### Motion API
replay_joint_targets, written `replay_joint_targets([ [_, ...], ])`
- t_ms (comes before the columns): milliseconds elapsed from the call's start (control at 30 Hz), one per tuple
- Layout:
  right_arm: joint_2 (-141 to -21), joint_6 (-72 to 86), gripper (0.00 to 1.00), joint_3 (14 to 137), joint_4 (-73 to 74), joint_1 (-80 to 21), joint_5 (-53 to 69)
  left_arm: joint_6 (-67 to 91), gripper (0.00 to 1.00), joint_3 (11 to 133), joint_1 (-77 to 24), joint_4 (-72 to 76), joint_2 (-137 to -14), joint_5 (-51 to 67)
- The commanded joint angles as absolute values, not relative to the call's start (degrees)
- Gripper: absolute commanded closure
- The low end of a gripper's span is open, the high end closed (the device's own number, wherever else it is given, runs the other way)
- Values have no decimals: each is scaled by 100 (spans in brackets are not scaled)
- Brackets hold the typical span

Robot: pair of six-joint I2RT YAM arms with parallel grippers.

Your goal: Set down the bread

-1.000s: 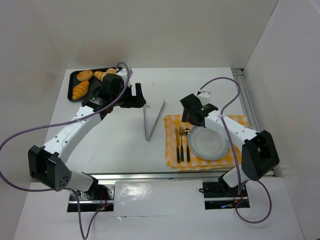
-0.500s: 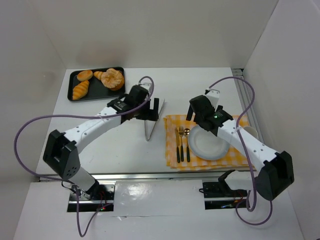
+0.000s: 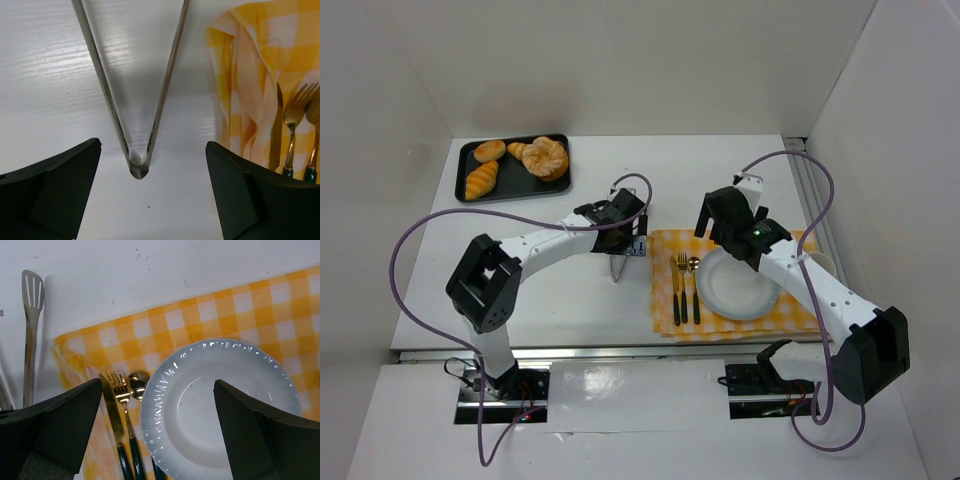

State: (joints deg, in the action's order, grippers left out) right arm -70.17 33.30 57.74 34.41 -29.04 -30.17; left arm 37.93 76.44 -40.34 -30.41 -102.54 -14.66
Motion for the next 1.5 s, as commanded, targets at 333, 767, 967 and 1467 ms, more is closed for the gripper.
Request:
replay_joint_targets([
  [333,-6961,3270,0,5854,3103,-2883,-2927,3832,0,7840,-3850,-2751,-11065,-1749],
  [767,-6584,3375,0,5450,2874,-2883,-2620,3840,16,8252,-3709,-2549,-11830,-1881],
  [967,-6337,3375,0,5221,2708,-2883,-2566,3788,58,8253,-3709,-2837,-11348,-2362],
  [1467,-6583,2558,0,6091,2576,-2883,-2400,3016,80,8333,-2085,-4747,-8764,-3103],
])
